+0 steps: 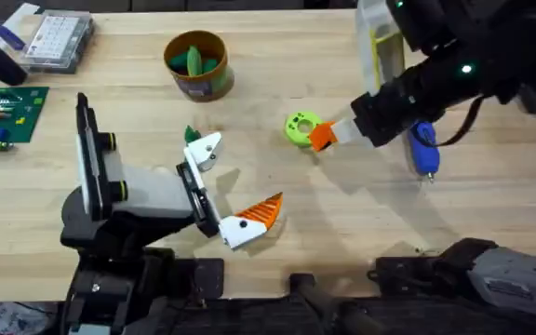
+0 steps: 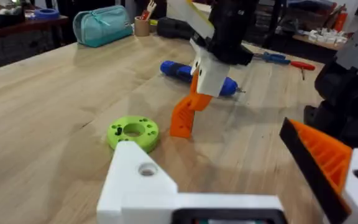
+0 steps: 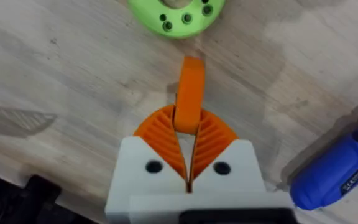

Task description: Pick up the gripper from the table and insert it into the empty holder that is missing its gripper. Then pick up a screw, insert it into the mounting hole, and use the screwdriver to tighten it. Finally, clean up the table by picking up the vegetable and placing it into the bucket.

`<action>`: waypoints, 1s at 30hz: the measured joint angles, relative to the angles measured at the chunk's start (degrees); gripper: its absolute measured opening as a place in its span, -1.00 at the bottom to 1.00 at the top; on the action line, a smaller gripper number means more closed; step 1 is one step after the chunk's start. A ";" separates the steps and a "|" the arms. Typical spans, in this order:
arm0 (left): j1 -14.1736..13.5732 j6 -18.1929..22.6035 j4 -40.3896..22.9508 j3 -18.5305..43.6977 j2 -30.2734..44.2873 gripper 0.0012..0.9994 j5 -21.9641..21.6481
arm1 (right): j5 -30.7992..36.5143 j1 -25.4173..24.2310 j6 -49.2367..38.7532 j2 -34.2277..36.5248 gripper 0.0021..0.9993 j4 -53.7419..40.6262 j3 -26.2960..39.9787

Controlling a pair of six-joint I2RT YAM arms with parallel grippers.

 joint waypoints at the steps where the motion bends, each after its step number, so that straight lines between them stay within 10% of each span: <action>1: 0.00 0.00 0.00 0.00 0.00 0.99 0.01 | -1.25 0.00 0.16 -0.31 -0.99 0.00 0.00; 15: 0.00 0.00 0.00 0.00 0.00 0.99 0.00 | -27.12 -8.64 2.34 -0.91 -0.99 5.93 -3.39; 30: 0.00 0.00 0.00 0.00 0.00 0.99 0.02 | -56.53 -10.03 16.96 -0.83 -0.99 44.35 -26.48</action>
